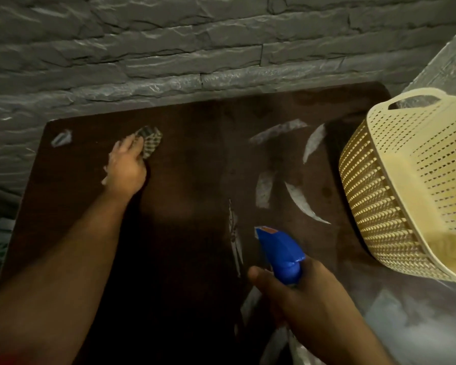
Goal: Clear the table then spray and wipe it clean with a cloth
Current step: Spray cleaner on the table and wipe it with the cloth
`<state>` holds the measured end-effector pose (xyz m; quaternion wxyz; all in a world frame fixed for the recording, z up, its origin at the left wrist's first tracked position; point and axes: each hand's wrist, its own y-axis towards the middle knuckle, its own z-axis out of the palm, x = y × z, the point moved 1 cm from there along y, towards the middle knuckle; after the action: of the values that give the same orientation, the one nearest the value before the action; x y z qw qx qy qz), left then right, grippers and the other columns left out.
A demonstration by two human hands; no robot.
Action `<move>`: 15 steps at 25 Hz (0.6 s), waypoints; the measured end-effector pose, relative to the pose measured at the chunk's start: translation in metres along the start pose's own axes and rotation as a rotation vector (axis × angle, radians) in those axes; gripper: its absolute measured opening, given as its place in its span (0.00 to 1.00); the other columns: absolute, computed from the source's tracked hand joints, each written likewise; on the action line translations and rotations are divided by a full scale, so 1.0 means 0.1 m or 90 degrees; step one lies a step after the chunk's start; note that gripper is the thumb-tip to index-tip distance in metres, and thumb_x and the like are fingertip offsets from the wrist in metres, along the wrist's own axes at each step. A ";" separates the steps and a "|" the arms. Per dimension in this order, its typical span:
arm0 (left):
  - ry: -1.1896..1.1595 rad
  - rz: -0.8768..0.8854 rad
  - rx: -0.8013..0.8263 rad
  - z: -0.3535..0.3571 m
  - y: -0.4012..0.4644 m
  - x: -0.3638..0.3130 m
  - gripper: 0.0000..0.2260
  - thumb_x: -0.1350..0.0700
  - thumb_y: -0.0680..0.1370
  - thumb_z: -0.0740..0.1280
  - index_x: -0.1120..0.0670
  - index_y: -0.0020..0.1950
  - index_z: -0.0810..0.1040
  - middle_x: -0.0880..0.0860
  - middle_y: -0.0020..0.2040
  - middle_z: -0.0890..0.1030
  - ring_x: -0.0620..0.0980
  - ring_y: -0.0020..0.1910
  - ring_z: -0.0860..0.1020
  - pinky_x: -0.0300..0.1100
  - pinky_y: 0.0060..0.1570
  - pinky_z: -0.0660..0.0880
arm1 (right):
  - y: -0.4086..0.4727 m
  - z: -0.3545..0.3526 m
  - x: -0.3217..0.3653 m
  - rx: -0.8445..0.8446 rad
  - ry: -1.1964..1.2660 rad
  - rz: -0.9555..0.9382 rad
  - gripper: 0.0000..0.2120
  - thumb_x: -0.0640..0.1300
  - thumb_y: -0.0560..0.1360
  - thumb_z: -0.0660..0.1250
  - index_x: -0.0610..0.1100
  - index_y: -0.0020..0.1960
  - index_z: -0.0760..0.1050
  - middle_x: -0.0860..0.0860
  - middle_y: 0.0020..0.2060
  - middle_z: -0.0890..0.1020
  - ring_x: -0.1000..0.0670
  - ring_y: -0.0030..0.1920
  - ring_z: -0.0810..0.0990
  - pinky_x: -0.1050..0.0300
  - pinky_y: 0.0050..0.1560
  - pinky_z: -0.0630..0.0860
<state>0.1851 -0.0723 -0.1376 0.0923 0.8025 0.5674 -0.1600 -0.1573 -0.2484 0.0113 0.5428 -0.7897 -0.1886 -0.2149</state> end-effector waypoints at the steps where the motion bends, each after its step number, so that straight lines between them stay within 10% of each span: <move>1: 0.002 0.008 0.005 0.08 0.30 -0.21 0.23 0.59 0.78 0.54 0.53 0.74 0.65 0.54 0.76 0.62 0.62 0.74 0.58 0.60 0.72 0.56 | 0.03 0.01 0.05 -0.006 0.001 -0.007 0.15 0.64 0.69 0.70 0.56 0.46 0.72 0.54 0.36 0.82 0.57 0.37 0.82 0.62 0.40 0.76; 8: 0.016 0.272 0.031 0.57 -0.10 -1.17 0.23 0.63 0.79 0.57 0.51 0.74 0.65 0.51 0.76 0.62 0.58 0.75 0.57 0.59 0.71 0.60 | 0.42 0.14 0.42 0.014 0.014 -0.044 0.21 0.70 0.61 0.67 0.57 0.46 0.74 0.53 0.36 0.84 0.55 0.38 0.83 0.55 0.46 0.81; 15: -0.009 0.098 0.011 0.53 0.83 -1.55 0.24 0.62 0.78 0.56 0.51 0.75 0.62 0.50 0.77 0.59 0.59 0.75 0.55 0.58 0.72 0.57 | 0.55 0.00 0.55 -0.028 0.020 -0.054 0.21 0.70 0.61 0.67 0.55 0.43 0.74 0.53 0.34 0.82 0.56 0.37 0.82 0.56 0.44 0.80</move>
<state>0.2082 -0.2546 -0.1334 0.1010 0.8434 0.5020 -0.1629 -0.0821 -0.2633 -0.0022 0.5187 -0.7893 -0.2085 -0.2539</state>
